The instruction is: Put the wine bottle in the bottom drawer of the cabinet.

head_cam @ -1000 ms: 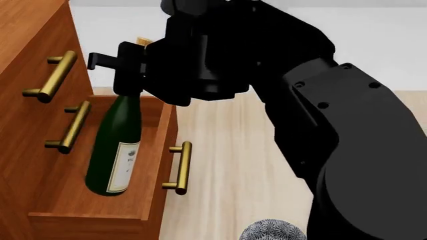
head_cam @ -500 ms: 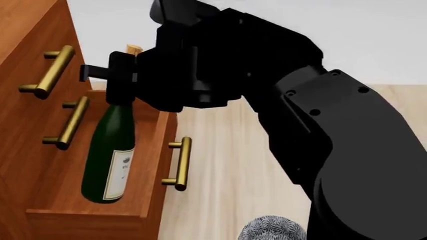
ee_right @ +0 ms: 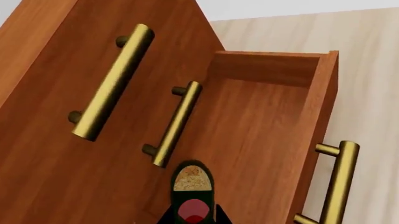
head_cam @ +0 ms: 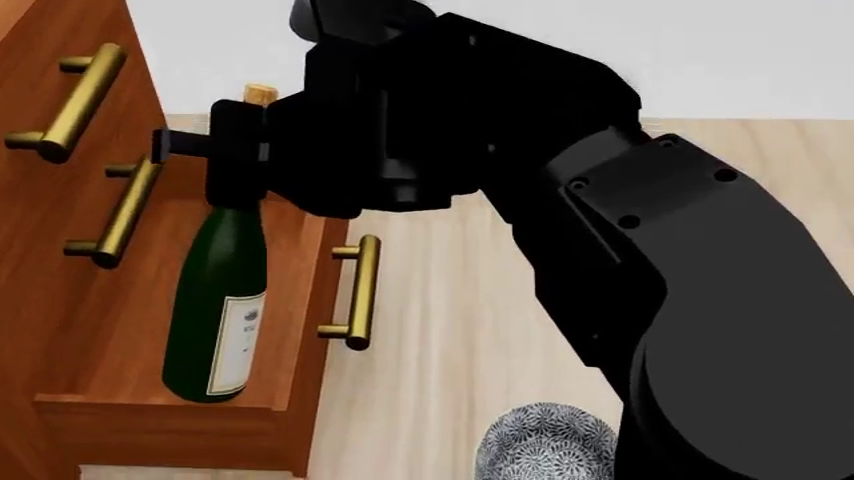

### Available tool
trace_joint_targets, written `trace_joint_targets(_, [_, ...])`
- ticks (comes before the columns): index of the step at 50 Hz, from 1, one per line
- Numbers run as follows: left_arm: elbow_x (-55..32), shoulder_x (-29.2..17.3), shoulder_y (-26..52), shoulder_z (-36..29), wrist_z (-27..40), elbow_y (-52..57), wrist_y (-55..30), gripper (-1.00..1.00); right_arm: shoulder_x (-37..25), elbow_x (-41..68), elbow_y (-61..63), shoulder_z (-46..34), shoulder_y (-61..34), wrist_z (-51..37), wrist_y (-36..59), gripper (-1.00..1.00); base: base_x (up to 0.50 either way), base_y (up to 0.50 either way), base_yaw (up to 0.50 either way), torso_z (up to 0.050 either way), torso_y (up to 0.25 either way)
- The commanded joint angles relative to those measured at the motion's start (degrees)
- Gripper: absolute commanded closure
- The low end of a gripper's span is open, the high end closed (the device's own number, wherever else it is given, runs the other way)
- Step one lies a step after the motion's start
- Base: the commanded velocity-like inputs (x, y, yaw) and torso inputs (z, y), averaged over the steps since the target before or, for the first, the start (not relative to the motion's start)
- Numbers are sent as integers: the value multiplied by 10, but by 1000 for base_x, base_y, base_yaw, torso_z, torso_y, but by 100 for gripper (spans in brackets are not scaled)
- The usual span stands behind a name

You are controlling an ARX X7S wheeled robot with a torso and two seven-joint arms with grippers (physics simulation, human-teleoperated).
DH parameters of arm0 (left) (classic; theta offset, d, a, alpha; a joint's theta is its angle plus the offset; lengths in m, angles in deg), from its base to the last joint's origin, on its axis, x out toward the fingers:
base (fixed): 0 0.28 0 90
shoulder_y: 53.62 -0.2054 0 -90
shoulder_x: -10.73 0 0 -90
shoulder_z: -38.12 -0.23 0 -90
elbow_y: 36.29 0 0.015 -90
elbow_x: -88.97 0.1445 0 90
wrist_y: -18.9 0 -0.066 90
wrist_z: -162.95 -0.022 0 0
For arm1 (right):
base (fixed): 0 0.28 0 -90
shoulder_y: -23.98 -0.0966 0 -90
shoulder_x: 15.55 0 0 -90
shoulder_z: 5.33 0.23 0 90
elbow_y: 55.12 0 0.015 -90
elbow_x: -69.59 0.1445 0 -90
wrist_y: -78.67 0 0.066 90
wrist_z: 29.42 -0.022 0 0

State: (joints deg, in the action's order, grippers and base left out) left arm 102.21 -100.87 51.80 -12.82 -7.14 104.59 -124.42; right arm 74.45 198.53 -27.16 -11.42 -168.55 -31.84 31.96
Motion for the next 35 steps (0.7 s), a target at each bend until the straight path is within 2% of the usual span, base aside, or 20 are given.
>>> trace_joint_targets(1, [4,-18,18,-11,-5,11,-36,-100,0,-7,1,23,-12,14,-9,100,0,0,0,0,-102])
trace_joint_targets(2, [5,-20,20,-12,-6,12,-39,-100,0,-8,2,24,-13,15,-11,100,0,0,0,0,-102])
trace_joint_targets(3, [-2,6,-7,3,2,-3,12,-100,0,-7,2,24,-14,15,-10,100,0,0,0,0,-100])
trace_joint_targets(5, [-3,9,-9,4,3,-5,17,-100,0,-7,4,24,-16,15,-13,100,0,0,0,0,-100])
trace_joint_targets(7, [3,-13,12,-8,-4,9,-27,-100,0,-7,4,24,-18,15,-13,100,0,0,0,0,-101])
trace_joint_targets(10, [-7,22,-23,12,8,-15,46,-100,0,-9,5,24,-19,16,-15,100,0,0,0,0,-100])
trace_joint_targets(15, [-8,25,-27,14,9,-17,53,-100,0,-11,6,25,-15,14,-18,100,0,0,0,0,-100])
trace_joint_targets(16, [0,-11,9,-5,-3,7,-21,-100,0,-12,8,25,-14,14,-19,100,0,0,0,0,-100])
trace_joint_targets(17, [3,-19,17,-10,-5,13,-37,-100,0,-13,9,25,-13,15,-21,100,0,0,0,0,-100])
trace_joint_targets(19, [2,-14,12,-8,-4,10,-28,-100,0,-13,10,26,-12,13,-20,100,0,0,0,0,-101])
trace_joint_targets(20, [-3,4,-5,3,2,0,7,-100,0,-12,11,26,-12,12,-20,100,0,0,0,0,-102])
trace_joint_targets(22, [2,-18,16,-8,-5,12,-36,-100,0,-15,13,25,-8,8,-21,100,0,0,0,0,-102])
trace_joint_targets(24, [-8,18,-18,12,5,-9,33,-100,0,-18,15,26,-3,6,-23,100,0,0,0,0,-101])
trace_joint_targets(27, [-11,27,-27,18,8,-16,52,-100,0,-24,17,26,4,4,-21,100,0,0,0,0,-98])
trace_joint_targets(28, [-5,4,-4,6,1,-1,6,-100,0,-27,18,26,6,2,-23,100,0,0,0,0,-88])
trace_joint_targets(31, [-12,26,-25,18,8,-15,49,-100,0,-31,19,28,11,0,-24,100,0,0,0,0,-62])
trace_joint_targets(34, [1,-19,19,-8,-5,14,-40,-100,0,-38,26,27,14,-4,-26,100,0,0,0,0,-56])
trace_joint_targets(35, [0,-18,18,-7,-5,14,-39,-100,0,-40,28,28,17,-7,-27,100,0,0,0,0,-55])
